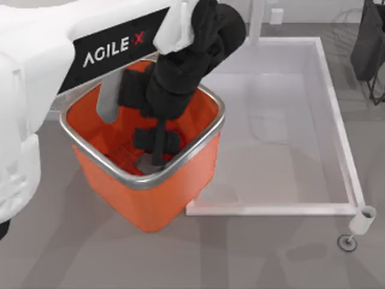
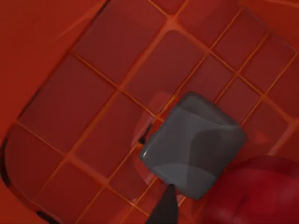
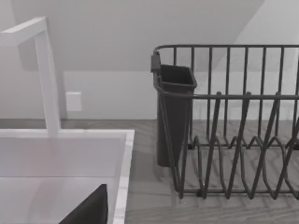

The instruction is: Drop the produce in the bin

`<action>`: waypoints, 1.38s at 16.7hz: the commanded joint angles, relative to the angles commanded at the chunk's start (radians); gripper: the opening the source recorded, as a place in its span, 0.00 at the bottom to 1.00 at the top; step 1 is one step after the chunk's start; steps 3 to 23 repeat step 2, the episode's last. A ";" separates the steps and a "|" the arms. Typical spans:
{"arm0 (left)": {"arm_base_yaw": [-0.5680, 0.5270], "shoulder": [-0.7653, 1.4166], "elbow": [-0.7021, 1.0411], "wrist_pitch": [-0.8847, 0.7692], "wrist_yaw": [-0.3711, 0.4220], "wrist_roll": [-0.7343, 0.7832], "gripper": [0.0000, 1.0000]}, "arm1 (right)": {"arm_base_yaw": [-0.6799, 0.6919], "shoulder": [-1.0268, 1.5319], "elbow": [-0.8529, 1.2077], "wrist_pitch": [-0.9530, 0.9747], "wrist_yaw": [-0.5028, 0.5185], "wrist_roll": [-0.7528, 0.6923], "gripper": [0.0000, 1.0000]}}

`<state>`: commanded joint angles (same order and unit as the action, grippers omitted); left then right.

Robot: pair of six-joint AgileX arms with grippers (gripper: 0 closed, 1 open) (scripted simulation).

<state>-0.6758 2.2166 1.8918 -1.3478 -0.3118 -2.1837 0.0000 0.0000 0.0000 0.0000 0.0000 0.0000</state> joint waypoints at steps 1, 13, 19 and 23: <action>0.000 0.000 0.000 0.000 0.000 0.000 1.00 | 0.000 0.000 0.000 0.000 0.000 0.000 1.00; 0.000 0.000 0.000 0.000 0.000 0.000 1.00 | 0.000 0.000 0.000 0.000 0.000 0.000 1.00; 0.000 0.000 0.000 0.000 0.000 0.000 1.00 | 0.000 0.000 0.000 0.000 0.000 0.000 1.00; 0.000 0.000 0.000 0.000 0.000 0.000 1.00 | 0.000 0.000 0.000 0.000 0.000 0.000 1.00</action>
